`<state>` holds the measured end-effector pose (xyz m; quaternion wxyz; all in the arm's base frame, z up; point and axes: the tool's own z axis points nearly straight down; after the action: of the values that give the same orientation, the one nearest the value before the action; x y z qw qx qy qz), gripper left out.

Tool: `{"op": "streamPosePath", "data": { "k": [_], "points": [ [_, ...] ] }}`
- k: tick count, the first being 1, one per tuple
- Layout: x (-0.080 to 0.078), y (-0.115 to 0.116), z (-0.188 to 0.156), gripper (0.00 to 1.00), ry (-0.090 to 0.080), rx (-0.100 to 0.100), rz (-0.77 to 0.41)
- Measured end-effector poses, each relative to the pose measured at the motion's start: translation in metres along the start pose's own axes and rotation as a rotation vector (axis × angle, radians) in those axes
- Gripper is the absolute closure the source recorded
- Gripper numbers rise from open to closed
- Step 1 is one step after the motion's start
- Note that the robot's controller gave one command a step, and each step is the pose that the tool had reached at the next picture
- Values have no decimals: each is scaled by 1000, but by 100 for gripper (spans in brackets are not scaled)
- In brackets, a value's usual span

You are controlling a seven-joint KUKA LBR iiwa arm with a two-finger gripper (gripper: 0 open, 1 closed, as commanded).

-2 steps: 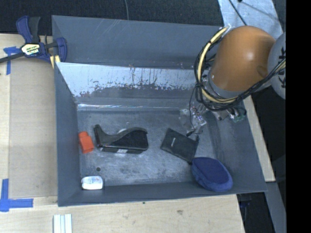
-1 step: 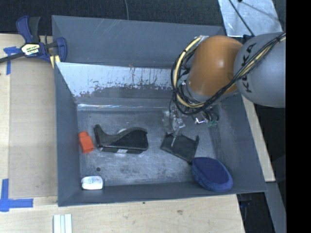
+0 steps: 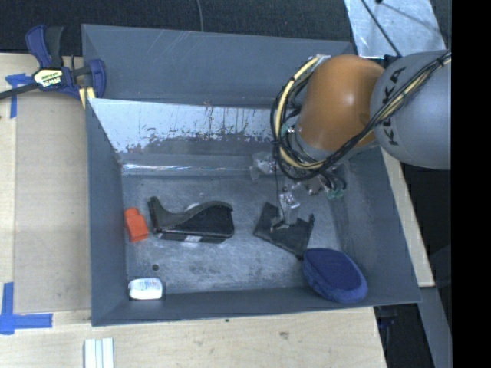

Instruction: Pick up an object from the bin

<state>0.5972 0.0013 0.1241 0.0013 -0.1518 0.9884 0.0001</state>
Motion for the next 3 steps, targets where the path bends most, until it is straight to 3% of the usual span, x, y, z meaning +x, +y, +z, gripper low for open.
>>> {"op": "streamPosePath", "data": {
  "k": [1,2,3],
  "points": [
    [37,-10,56,0,5,-1,-21],
    [34,-10,52,100,-3,1,-22],
    [25,-23,42,100,-3,2,-242]
  ]
}}
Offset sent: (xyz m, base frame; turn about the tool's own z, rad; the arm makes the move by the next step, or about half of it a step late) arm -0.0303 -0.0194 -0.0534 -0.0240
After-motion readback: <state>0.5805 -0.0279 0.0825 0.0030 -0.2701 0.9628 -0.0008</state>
